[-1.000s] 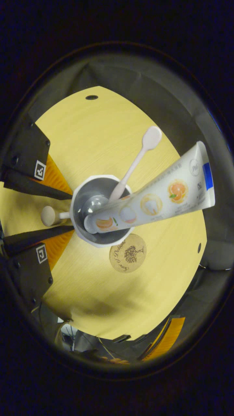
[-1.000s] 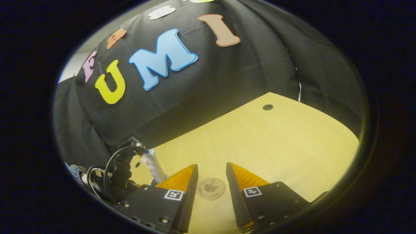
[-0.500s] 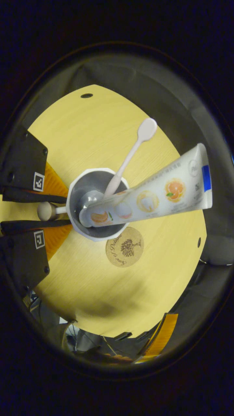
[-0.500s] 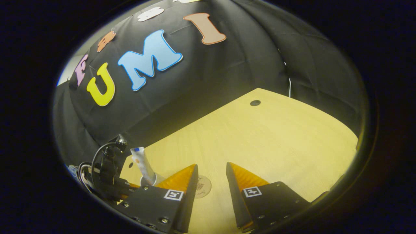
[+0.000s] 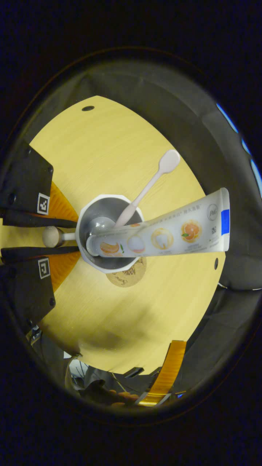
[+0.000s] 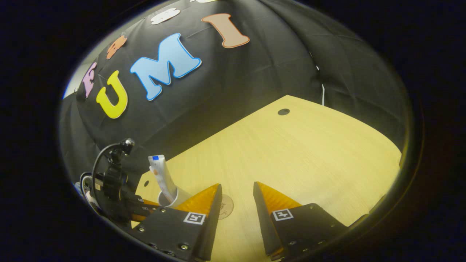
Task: Put the toothbrush and toothpaste on the desktop into the cup, then pick up the cup and place it on the coaster on the desktop.
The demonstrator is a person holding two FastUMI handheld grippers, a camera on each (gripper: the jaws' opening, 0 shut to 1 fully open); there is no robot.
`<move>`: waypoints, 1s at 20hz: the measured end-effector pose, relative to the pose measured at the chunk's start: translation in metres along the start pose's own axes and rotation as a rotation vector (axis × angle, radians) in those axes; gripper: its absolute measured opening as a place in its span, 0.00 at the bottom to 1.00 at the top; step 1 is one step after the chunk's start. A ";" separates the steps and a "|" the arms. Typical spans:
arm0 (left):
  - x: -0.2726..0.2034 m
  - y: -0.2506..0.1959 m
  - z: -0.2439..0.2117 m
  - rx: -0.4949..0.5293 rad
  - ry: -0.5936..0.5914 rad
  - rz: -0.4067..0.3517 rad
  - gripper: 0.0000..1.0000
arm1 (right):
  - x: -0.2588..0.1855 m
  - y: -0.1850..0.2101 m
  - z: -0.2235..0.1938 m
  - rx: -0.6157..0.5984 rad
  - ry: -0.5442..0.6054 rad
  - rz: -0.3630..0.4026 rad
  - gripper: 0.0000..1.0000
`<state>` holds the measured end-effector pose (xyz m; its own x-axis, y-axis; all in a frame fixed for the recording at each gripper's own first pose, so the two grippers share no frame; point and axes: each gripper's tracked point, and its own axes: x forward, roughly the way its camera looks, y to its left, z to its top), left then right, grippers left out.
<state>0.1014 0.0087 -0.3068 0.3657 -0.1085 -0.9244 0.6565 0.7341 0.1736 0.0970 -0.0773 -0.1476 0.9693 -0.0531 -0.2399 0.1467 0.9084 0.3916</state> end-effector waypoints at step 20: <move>0.032 -0.022 0.029 0.014 -0.027 -0.023 0.30 | -0.030 -0.050 0.002 0.024 0.012 -0.038 0.52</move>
<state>0.1178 -0.0301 -0.3306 0.3682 -0.1436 -0.9186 0.6741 0.7217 0.1574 0.0611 -0.1218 -0.1582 0.9605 -0.0827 -0.2658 0.1888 0.8953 0.4034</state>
